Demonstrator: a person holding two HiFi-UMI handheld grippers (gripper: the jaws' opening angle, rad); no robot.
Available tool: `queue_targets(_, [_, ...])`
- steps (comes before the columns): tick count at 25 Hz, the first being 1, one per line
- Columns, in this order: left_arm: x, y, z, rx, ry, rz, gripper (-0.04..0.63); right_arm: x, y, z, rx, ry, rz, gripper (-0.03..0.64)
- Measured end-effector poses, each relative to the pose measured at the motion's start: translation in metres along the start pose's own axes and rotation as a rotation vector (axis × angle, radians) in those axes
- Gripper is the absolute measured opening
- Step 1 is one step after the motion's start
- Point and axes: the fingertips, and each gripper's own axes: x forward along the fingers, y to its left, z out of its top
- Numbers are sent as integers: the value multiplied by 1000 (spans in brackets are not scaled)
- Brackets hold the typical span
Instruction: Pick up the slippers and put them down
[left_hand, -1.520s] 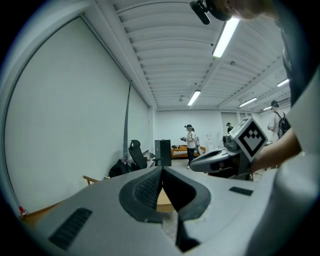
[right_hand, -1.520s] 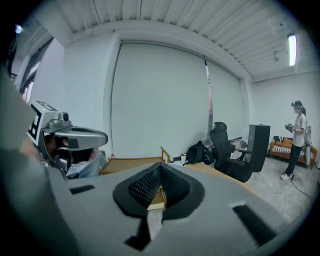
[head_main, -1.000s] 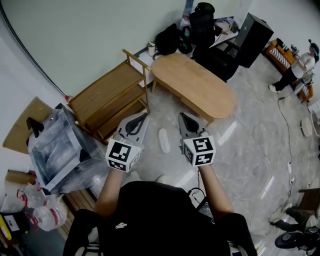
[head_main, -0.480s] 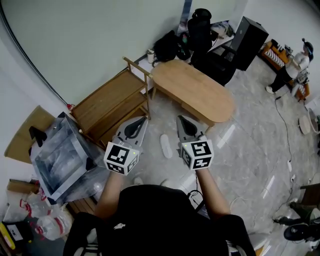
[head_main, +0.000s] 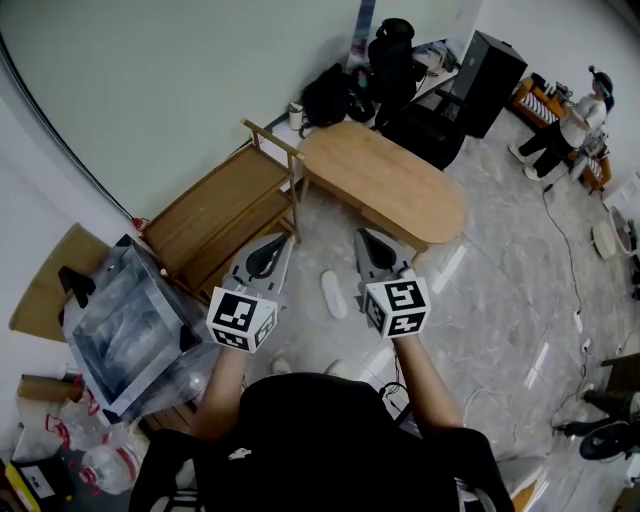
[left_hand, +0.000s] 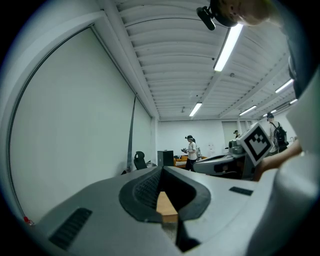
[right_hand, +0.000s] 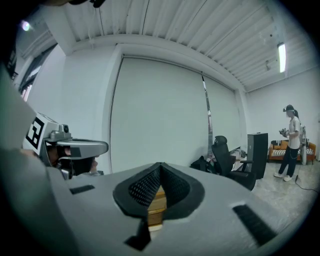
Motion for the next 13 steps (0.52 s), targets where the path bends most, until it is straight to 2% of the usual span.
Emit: queue_targets(13, [-4, 18, -2, 3, 3, -10, 6, 15, 18, 3, -29, 25, -3, 0])
